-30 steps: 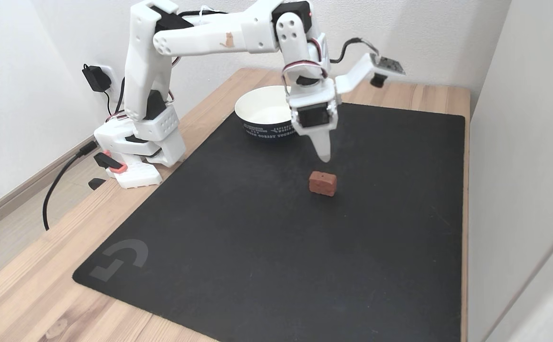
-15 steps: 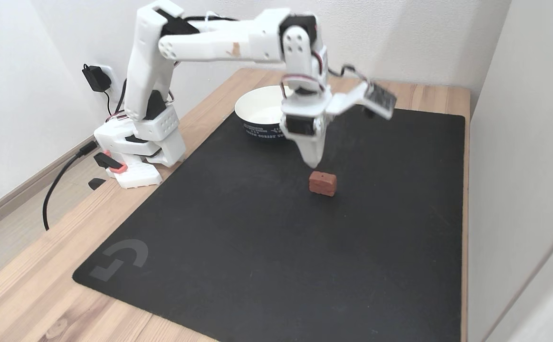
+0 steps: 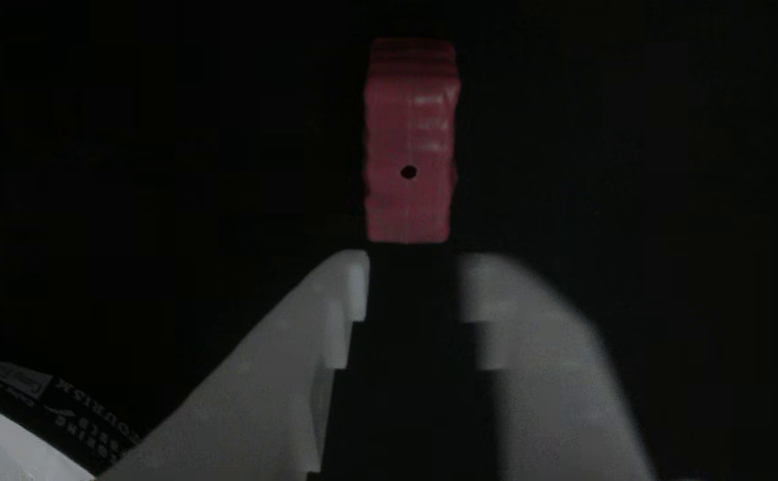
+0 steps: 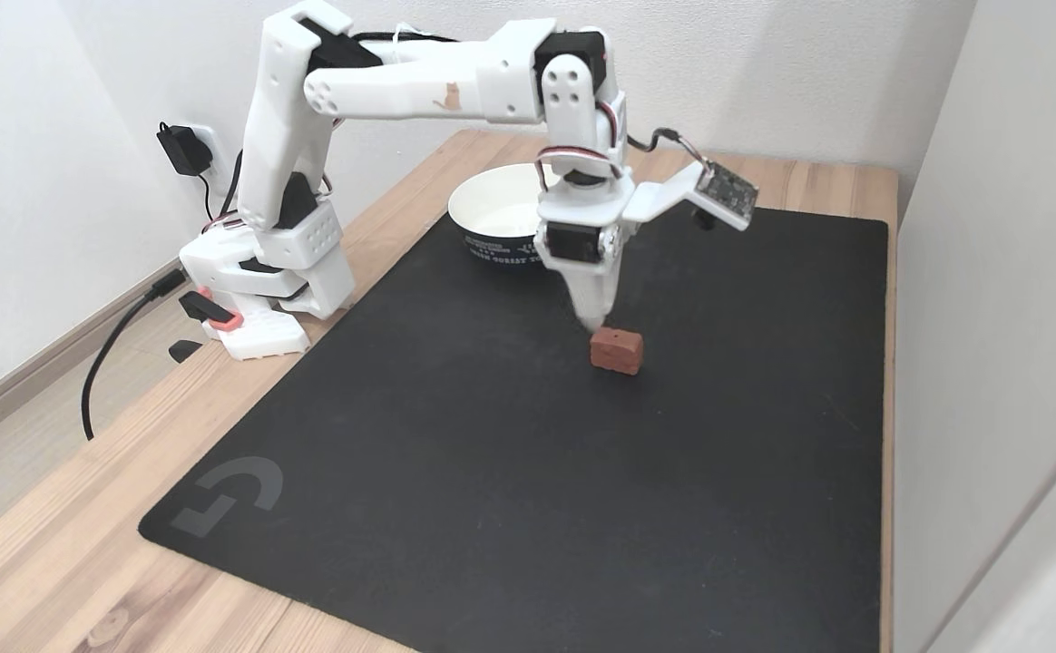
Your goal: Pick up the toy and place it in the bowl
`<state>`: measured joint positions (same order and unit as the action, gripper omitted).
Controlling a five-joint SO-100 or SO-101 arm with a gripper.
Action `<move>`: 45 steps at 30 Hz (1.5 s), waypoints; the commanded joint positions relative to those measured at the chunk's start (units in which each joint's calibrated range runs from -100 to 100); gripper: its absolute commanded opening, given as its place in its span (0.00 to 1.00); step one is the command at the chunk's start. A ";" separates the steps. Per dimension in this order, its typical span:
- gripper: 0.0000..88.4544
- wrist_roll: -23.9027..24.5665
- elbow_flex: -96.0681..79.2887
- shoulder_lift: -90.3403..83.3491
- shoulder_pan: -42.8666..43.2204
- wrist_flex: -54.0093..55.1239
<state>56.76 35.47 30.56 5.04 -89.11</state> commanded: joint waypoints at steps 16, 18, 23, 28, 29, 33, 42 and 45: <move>0.36 -4.20 2.52 -0.59 0.61 5.37; 0.36 -4.20 2.52 -0.59 0.86 5.37; 0.36 -4.20 2.34 -0.50 2.20 5.37; 0.36 -4.20 1.70 -0.42 3.29 5.62; 0.36 -4.20 1.70 -0.42 3.37 5.62; 0.36 -4.20 1.61 -0.34 3.79 5.62; 0.36 -4.20 2.52 5.50 3.71 5.87; 0.36 -4.20 2.52 7.42 3.29 5.87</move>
<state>52.23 35.85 37.30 8.61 -84.13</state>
